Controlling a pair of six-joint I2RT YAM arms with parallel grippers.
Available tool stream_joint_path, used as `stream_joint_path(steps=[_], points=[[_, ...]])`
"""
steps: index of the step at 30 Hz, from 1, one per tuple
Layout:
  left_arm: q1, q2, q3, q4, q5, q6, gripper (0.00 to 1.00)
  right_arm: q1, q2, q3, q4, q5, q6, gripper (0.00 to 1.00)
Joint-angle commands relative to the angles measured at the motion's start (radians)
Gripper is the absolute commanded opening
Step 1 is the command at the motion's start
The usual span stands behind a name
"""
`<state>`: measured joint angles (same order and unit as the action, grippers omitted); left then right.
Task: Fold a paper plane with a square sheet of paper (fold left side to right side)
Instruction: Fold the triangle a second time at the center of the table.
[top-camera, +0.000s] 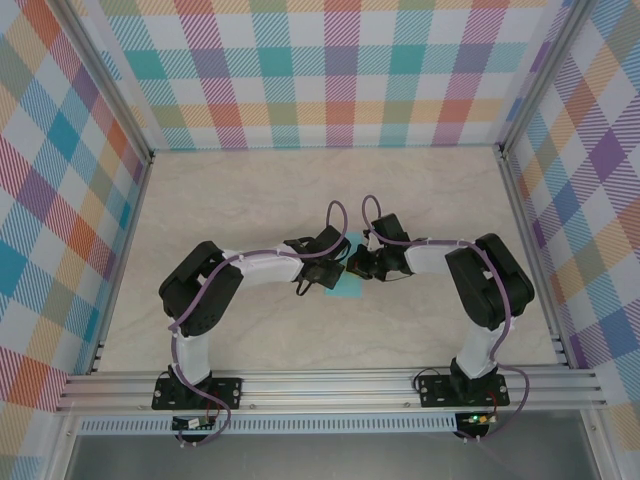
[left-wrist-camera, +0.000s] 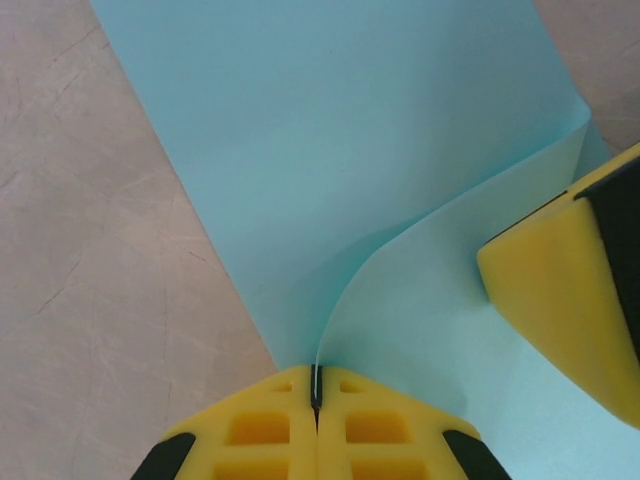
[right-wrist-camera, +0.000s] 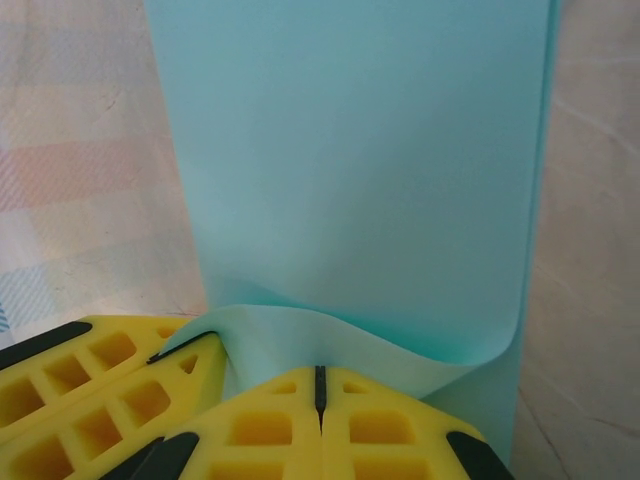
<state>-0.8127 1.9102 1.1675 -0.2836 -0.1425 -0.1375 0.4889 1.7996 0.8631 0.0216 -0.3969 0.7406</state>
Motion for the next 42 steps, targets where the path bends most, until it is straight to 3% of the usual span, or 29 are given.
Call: stream_joint_path(steps=[1,9,19,24,31,42], points=[[0.015,0.005,-0.025,-0.051,-0.007,0.012,0.00,0.006,0.011,0.017,-0.058,0.030,-0.034,0.03],[0.016,-0.013,-0.015,-0.073,-0.013,0.016,0.04,0.005,0.037,0.007,-0.087,0.044,-0.050,0.03],[0.024,-0.194,-0.005,-0.129,0.022,0.004,0.32,0.006,0.041,-0.006,-0.097,0.049,-0.060,0.03],[0.027,-0.265,-0.065,-0.089,0.156,-0.016,0.32,0.005,0.037,-0.001,-0.098,0.047,-0.061,0.02],[0.027,-0.205,-0.104,-0.005,0.402,-0.069,0.29,0.005,0.031,0.001,-0.110,0.050,-0.068,0.02],[0.026,-0.135,-0.123,-0.003,0.383,-0.076,0.26,0.005,0.027,0.009,-0.120,0.049,-0.072,0.02]])
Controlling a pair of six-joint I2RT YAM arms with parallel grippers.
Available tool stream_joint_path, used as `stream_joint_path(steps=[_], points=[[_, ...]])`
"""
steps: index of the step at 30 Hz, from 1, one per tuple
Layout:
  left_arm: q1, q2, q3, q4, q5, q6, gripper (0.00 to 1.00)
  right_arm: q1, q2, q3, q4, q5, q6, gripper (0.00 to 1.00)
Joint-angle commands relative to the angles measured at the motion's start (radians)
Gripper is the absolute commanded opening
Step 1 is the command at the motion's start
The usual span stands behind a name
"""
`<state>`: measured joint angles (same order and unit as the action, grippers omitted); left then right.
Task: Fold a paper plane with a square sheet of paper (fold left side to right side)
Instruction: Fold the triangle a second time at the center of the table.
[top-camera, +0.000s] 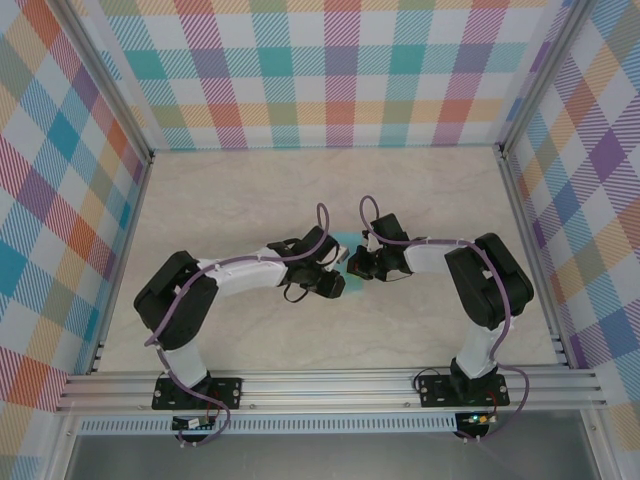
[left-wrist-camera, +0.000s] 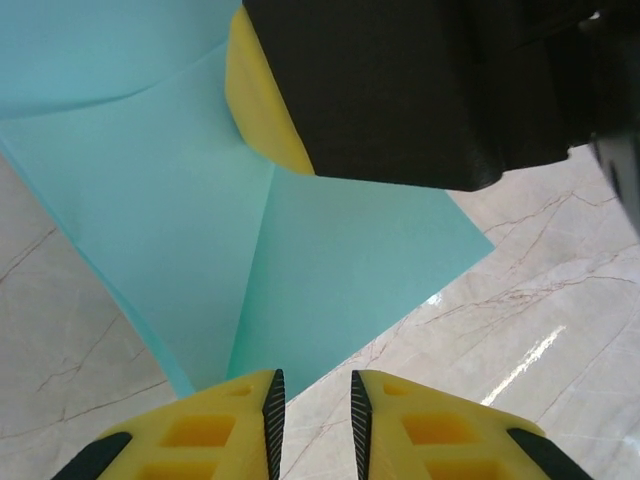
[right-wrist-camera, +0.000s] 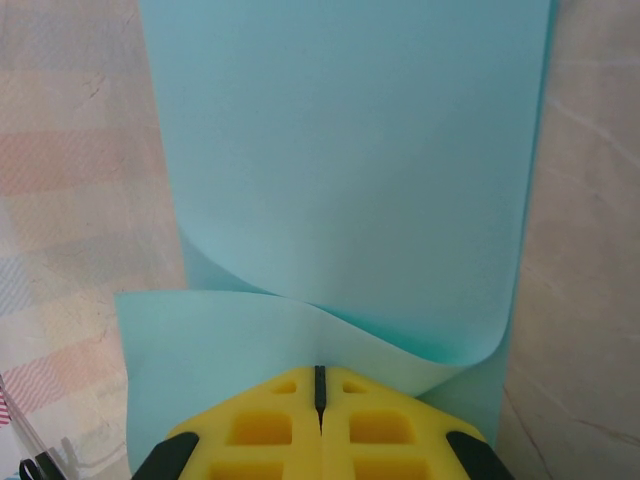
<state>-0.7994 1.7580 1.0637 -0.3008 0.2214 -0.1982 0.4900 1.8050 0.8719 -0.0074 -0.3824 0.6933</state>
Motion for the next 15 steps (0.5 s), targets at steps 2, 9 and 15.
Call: stream_joint_path(steps=[2,9,15], points=[[0.013,0.023,-0.029,0.014,0.000,-0.018,0.25,0.004,0.021,0.001,-0.092,0.033,-0.024,0.02],[0.035,0.011,-0.073,0.093,0.021,-0.041,0.24,0.005,0.016,0.001,-0.102,0.036,-0.031,0.02],[0.071,-0.034,-0.105,0.200,0.182,-0.093,0.26,0.004,0.018,0.003,-0.104,0.036,-0.031,0.02]])
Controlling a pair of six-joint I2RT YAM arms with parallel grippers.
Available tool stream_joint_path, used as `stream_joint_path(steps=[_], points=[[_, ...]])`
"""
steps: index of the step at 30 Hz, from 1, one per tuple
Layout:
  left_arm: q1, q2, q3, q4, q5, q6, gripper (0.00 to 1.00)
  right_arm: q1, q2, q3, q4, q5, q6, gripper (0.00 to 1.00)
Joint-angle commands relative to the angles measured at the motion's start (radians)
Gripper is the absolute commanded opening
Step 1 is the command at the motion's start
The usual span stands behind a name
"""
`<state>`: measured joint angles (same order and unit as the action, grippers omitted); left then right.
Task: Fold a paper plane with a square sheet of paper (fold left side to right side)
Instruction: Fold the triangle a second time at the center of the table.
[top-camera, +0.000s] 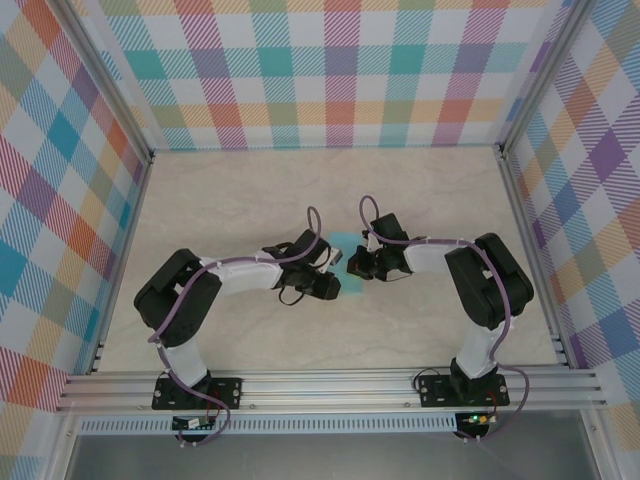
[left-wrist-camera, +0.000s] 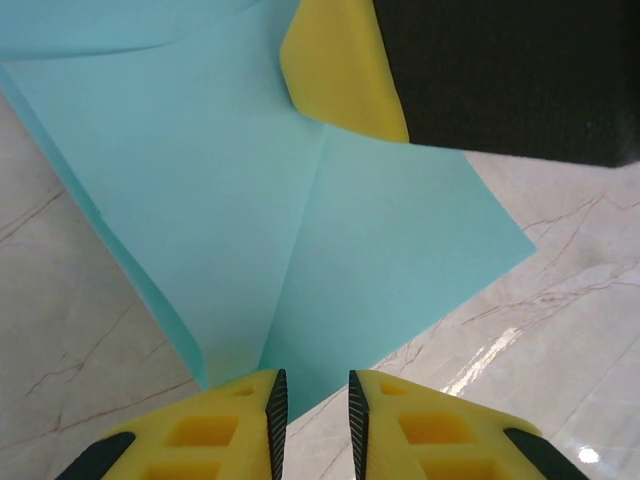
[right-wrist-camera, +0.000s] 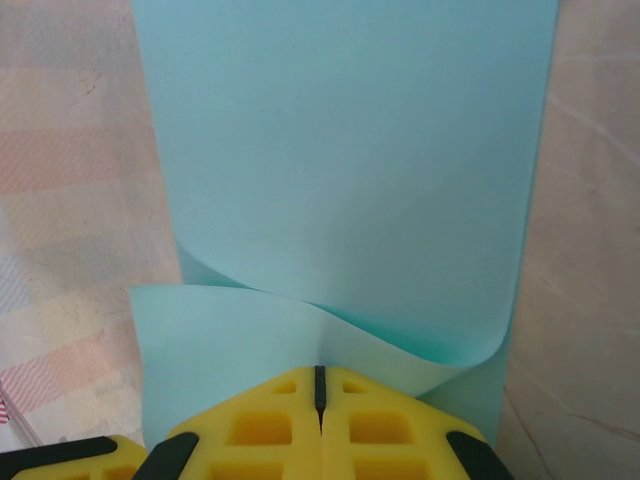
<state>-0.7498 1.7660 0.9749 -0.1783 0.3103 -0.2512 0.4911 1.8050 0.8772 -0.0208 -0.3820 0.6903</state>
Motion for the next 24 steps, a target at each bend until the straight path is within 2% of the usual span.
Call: stream_joint_path(steps=[1,13,24], points=[[0.030,-0.048,-0.020,0.092,0.109,-0.052,0.26,0.004,0.018,-0.003,-0.092,0.035,-0.028,0.02],[0.087,0.014,-0.023,0.140,0.217,-0.068,0.26,0.003,0.015,0.001,-0.099,0.037,-0.029,0.02],[0.093,0.028,-0.024,0.108,0.184,-0.048,0.26,0.003,0.016,0.001,-0.105,0.041,-0.031,0.02]])
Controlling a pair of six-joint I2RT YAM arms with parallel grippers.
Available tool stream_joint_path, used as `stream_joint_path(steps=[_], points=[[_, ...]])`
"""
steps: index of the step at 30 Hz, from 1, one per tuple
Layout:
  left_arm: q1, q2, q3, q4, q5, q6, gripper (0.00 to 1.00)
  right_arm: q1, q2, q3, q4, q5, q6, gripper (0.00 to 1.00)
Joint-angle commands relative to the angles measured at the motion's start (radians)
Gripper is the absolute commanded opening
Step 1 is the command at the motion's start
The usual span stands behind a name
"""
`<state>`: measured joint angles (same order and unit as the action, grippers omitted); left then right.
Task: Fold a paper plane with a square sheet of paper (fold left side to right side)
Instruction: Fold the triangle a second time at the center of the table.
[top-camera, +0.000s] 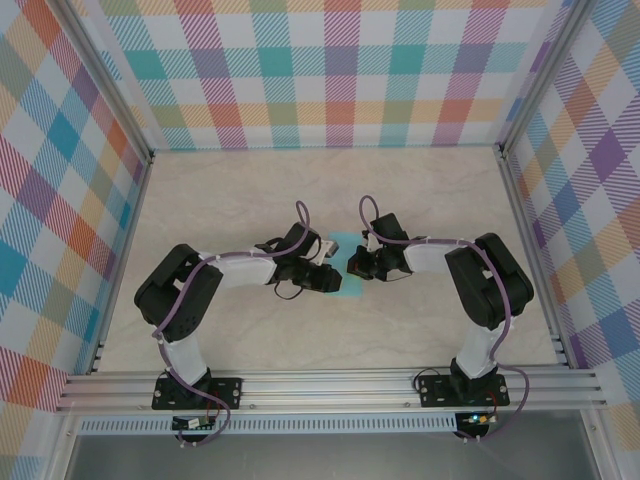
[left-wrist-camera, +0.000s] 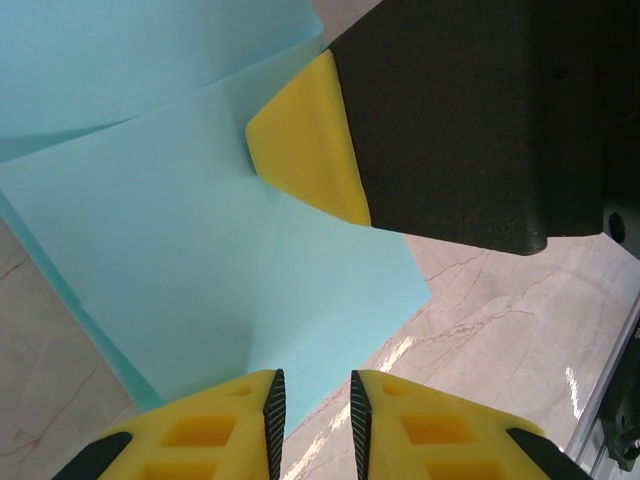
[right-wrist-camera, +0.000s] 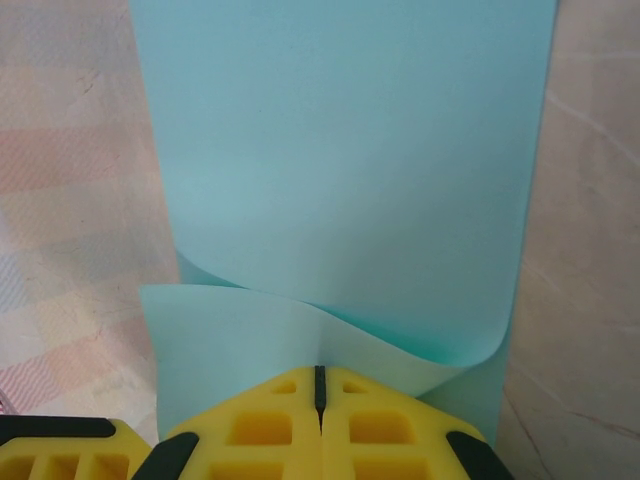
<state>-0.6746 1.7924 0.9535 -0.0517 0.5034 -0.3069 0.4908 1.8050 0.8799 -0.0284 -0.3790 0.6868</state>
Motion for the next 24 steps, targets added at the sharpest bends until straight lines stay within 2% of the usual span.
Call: stream_joint_path(steps=[1,4,16,24], points=[[0.020,0.000,-0.005,-0.028,-0.022,0.013,0.26,0.004,0.016,-0.002,-0.099,0.039,-0.028,0.02],[0.023,-0.008,-0.012,-0.042,-0.042,0.022,0.26,0.004,0.017,-0.002,-0.102,0.042,-0.029,0.02],[0.024,0.018,-0.040,0.001,0.015,0.012,0.26,0.003,0.020,0.004,-0.109,0.043,-0.030,0.02],[0.024,0.016,-0.050,-0.013,-0.027,0.017,0.25,0.004,0.018,0.004,-0.111,0.043,-0.033,0.02]])
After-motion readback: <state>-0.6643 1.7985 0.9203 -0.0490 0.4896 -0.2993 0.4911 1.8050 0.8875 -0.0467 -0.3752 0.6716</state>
